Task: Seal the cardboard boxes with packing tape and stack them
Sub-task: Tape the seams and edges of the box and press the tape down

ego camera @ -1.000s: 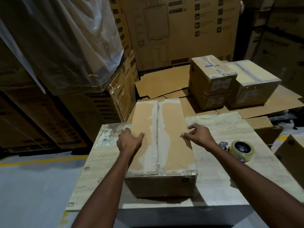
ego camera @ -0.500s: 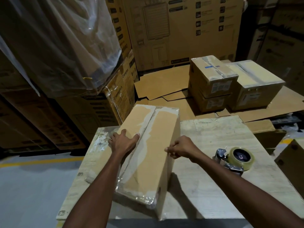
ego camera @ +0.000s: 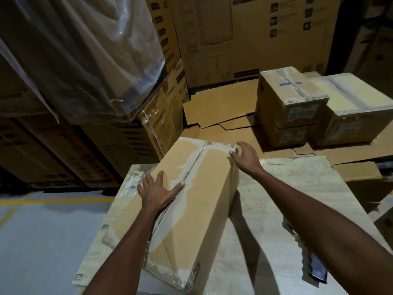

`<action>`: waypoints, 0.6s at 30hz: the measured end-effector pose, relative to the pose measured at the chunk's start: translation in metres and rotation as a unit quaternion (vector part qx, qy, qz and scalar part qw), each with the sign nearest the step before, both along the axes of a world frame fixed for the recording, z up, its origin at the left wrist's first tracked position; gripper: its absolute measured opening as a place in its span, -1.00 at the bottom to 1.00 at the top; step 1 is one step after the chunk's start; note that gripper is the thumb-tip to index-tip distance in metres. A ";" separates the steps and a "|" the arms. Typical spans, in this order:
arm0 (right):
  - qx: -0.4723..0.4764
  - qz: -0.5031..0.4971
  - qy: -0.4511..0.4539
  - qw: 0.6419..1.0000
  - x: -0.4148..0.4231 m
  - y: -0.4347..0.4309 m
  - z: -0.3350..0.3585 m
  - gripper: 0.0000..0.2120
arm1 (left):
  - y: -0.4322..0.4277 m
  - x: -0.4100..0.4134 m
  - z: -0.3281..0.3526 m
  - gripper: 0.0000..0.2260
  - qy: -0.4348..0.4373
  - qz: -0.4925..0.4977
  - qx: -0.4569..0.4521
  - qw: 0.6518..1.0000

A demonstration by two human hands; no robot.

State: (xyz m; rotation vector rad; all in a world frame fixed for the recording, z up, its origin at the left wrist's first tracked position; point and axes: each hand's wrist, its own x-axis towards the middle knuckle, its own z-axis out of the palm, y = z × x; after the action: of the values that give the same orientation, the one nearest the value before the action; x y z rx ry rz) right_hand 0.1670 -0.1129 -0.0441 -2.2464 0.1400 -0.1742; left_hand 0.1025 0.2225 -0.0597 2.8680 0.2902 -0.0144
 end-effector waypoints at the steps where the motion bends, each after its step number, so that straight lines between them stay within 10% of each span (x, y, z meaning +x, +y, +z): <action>1: -0.010 0.018 0.008 1.000 0.010 0.000 0.001 -0.42 | 0.000 -0.001 0.000 0.11 -0.001 0.000 0.002 1.000; 7: -0.066 0.083 0.052 0.993 0.038 0.004 -0.010 -0.47 | 0.000 -0.002 0.002 0.07 0.004 -0.004 0.002 1.000; 18: 0.050 -0.105 -0.038 0.992 0.006 -0.028 -0.036 -0.64 | -0.002 0.001 0.005 0.02 0.006 -0.083 -0.004 0.997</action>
State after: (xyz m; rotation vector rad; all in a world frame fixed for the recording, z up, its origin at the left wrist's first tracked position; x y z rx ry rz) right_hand 0.1725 -0.1406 -0.0798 -2.1188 0.3378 -0.3586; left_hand 0.1031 0.2210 -0.0547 2.8769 0.0527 -0.0636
